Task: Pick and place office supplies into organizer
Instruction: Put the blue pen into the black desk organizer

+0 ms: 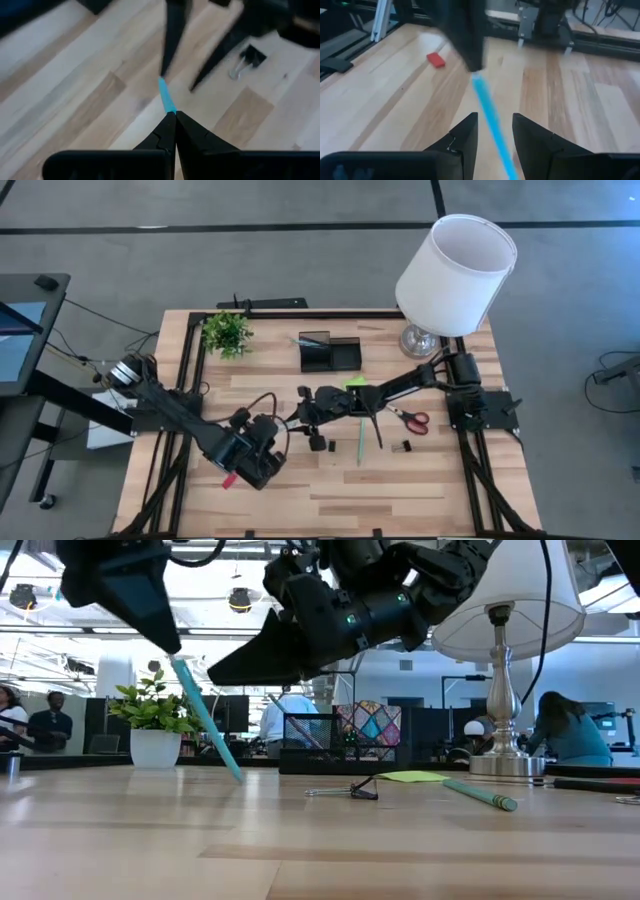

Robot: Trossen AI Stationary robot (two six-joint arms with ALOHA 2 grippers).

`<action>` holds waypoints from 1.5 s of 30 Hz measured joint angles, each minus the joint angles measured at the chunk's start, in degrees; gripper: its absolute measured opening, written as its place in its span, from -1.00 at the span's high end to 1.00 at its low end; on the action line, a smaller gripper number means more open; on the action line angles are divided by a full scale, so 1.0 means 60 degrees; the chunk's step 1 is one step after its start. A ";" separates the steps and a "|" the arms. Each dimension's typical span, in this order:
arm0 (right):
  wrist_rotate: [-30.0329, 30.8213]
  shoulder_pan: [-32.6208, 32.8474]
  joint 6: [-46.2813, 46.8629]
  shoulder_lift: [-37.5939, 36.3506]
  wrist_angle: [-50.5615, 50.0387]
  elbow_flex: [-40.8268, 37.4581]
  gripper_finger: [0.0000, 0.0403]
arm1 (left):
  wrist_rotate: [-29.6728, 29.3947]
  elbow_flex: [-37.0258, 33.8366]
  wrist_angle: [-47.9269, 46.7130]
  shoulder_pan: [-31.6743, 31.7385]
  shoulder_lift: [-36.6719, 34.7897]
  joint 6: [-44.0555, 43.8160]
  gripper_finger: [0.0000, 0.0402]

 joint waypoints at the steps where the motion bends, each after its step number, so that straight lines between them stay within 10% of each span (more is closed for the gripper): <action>1: 0.0003 0.0001 -0.0056 0.0000 0.0034 0.0000 0.42 | -0.0070 0.0000 0.0001 0.0066 -0.0075 0.0100 1.00; 21: 0.0075 -0.0389 0.0697 0.1178 -0.0398 0.1121 0.42 | 0.0148 0.0000 0.0648 0.0865 -0.0276 0.1151 1.00; 45: 0.0757 0.0971 0.3233 0.0936 -0.1233 0.1129 0.42 | -0.1618 0.0011 -0.0316 -0.0013 -0.1213 -0.1914 0.86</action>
